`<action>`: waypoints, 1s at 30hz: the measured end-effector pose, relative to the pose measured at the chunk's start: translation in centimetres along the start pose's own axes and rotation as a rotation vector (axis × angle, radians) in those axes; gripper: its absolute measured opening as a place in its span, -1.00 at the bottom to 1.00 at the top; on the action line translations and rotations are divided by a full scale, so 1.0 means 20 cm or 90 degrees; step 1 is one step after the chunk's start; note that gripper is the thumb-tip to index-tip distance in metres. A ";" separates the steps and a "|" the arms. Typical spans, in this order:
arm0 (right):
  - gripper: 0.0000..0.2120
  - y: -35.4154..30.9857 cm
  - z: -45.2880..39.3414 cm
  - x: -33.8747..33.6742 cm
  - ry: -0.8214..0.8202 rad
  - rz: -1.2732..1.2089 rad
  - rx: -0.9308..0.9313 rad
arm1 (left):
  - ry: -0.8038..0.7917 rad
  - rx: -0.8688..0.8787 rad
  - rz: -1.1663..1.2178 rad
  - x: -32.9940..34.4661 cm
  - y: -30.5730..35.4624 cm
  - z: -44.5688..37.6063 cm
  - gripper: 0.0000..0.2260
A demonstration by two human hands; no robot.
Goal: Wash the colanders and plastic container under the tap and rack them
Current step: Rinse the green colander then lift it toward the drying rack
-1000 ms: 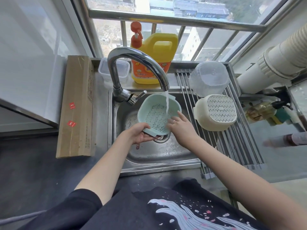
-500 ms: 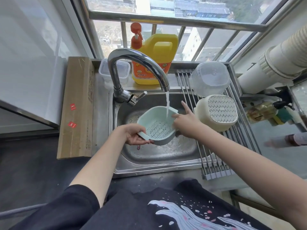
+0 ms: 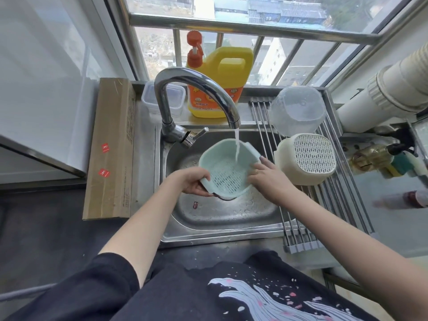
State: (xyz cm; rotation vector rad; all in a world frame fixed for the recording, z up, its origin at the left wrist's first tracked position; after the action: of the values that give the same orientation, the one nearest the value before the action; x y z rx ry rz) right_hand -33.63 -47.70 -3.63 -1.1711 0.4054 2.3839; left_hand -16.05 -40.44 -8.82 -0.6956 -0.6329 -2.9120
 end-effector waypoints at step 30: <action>-0.84 -0.07 0.24 -0.07 0.468 -1.213 0.113 | 0.147 0.131 0.136 -0.15 0.01 -0.08 -0.40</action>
State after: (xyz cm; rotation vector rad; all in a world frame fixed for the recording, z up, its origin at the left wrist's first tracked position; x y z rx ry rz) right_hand -35.39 -44.84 0.23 -1.2608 -0.2754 0.2776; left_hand -14.00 -41.32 -11.31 -0.3704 -0.7635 -2.6291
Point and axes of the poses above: each hand's wrist, its own z-axis away from the middle knuckle, its own x-axis out of the palm, y = z × x, the point moved 5 cm from there along -z, towards the middle knuckle, and after that the axes turned 14 degrees about -y, right-handed, at the moved point
